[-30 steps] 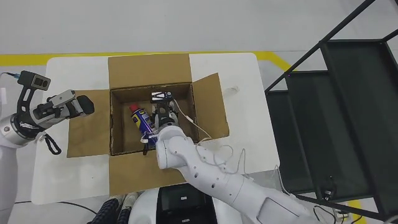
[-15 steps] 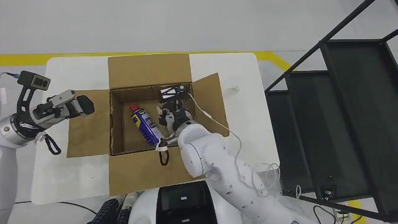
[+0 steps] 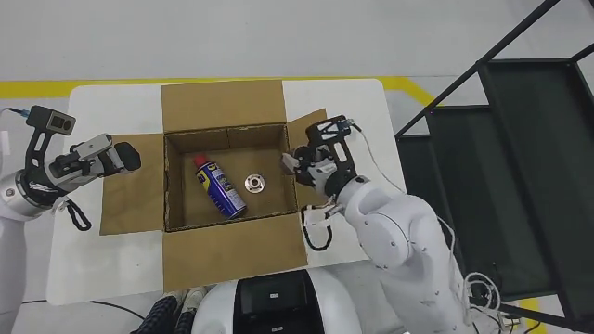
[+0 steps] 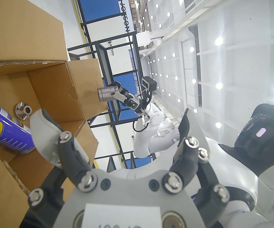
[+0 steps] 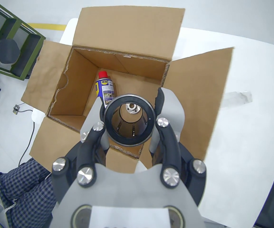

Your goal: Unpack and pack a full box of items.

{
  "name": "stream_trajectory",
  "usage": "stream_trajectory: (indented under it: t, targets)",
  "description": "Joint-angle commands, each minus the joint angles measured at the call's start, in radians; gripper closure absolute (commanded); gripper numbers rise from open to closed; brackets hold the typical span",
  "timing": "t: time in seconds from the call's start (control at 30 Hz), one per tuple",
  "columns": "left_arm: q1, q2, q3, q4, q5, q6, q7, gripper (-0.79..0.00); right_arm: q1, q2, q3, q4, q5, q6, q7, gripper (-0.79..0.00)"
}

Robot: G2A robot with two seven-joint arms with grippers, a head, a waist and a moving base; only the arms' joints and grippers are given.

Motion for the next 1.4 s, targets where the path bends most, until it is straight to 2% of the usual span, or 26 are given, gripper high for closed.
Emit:
stream_trajectory:
  t: [0.0,0.13,0.33,0.47,0.67,0.83,1.07,1.37]
  targets:
    - [0.0,0.0,0.0,0.0,0.0,0.0,0.0,-0.785,-0.028,0.005,0.058,-0.026,0.038,-0.011,-0.004,0.0]
    - [0.0,0.0,0.0,0.0,0.0,0.0,0.0,-0.785,-0.089,0.013,0.172,-0.075,0.111,0.007,-0.024,0.0]
    - [0.0,0.0,0.0,0.0,0.0,0.0,0.0,-0.785,-0.154,0.021,0.341,-0.078,0.238,0.019,-0.084,0.0]
    - [0.0,0.0,0.0,0.0,0.0,0.0,0.0,-0.785,-0.18,0.025,0.401,-0.068,0.248,0.066,-0.087,0.0]
    - [0.0,0.0,0.0,0.0,0.0,0.0,0.0,-0.785,-0.091,0.032,0.412,0.081,0.172,0.164,-0.069,0.0]
    - [0.0,0.0,0.0,0.0,0.0,0.0,0.0,-0.785,0.013,0.033,0.357,0.25,0.066,0.264,-0.108,0.0]
    - [0.0,0.0,0.0,0.0,0.0,0.0,0.0,-0.785,0.132,0.032,0.291,0.484,-0.015,0.31,-0.151,0.0]
    - [0.0,0.0,0.0,0.0,0.0,0.0,0.0,-0.785,0.132,0.032,0.291,0.484,-0.015,0.31,-0.151,0.0]
